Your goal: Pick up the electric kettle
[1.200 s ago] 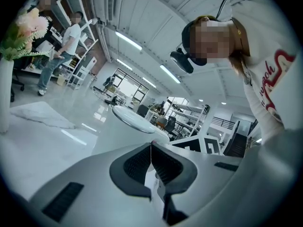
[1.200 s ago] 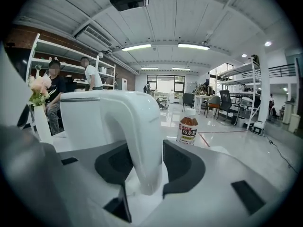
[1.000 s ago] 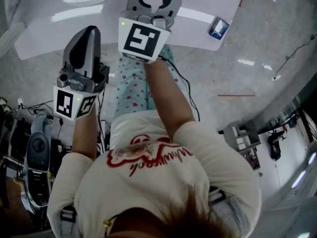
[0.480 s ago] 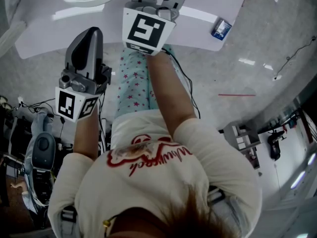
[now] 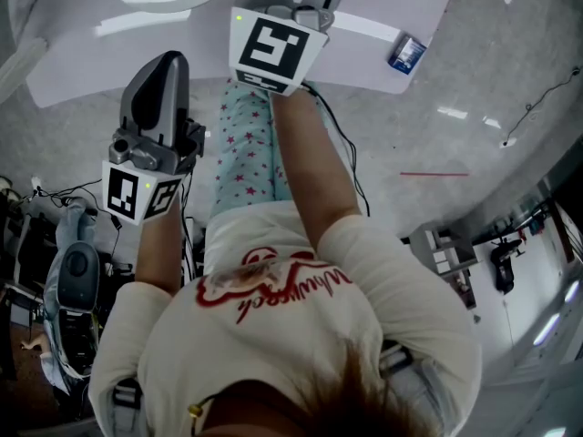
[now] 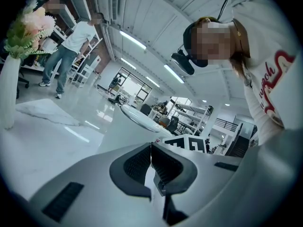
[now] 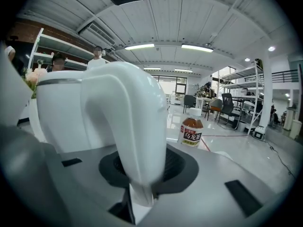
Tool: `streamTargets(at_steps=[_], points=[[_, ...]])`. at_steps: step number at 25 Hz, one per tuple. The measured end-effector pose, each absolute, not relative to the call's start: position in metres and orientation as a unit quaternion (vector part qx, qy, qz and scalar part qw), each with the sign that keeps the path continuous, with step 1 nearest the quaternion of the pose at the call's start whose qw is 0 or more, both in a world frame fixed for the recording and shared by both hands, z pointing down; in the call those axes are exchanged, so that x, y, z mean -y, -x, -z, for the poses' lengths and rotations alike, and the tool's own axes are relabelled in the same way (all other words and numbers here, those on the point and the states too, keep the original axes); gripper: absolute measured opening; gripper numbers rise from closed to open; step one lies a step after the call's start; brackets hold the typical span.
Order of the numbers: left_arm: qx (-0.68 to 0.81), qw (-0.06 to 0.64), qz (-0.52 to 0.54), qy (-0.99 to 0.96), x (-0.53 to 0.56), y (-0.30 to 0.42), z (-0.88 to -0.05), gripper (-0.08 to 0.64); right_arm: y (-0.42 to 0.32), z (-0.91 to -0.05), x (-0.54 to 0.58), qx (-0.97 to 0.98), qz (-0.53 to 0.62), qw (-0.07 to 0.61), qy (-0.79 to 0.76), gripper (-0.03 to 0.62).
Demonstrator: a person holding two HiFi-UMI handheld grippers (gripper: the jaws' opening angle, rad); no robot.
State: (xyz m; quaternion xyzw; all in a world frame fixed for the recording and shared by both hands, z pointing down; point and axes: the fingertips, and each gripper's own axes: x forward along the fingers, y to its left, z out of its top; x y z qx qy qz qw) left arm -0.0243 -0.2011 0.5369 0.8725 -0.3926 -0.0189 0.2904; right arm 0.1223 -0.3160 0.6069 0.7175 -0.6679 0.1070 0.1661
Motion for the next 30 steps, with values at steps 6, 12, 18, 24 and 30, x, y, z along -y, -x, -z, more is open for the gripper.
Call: streamTargets(at_steps=[6, 12, 18, 24, 30], points=[[0.393, 0.293, 0.021, -0.871, 0.200, 0.026, -0.538, 0.012, -0.125, -0.606, 0.326, 0.669, -0.099, 0.164, -0.718, 0.094], [0.401, 0.293, 0.023, -0.868, 0.198, 0.025, -0.537, 0.012, -0.123, -0.604, 0.334, 0.685, -0.084, 0.168, -0.704, 0.084], [0.405, 0.292, 0.027, -0.866, 0.203, 0.029, -0.532, 0.012, -0.120, -0.601, 0.345, 0.701, -0.074, 0.149, -0.693, 0.084], [0.414, 0.293, 0.025, -0.861, 0.204, 0.031, -0.534, 0.012, -0.117, -0.600, 0.354, 0.711, -0.076, 0.140, -0.685, 0.084], [0.423, 0.291, 0.028, -0.858, 0.204, 0.032, -0.531, 0.012, -0.118, -0.600, 0.357, 0.721, -0.083, 0.128, -0.676, 0.086]])
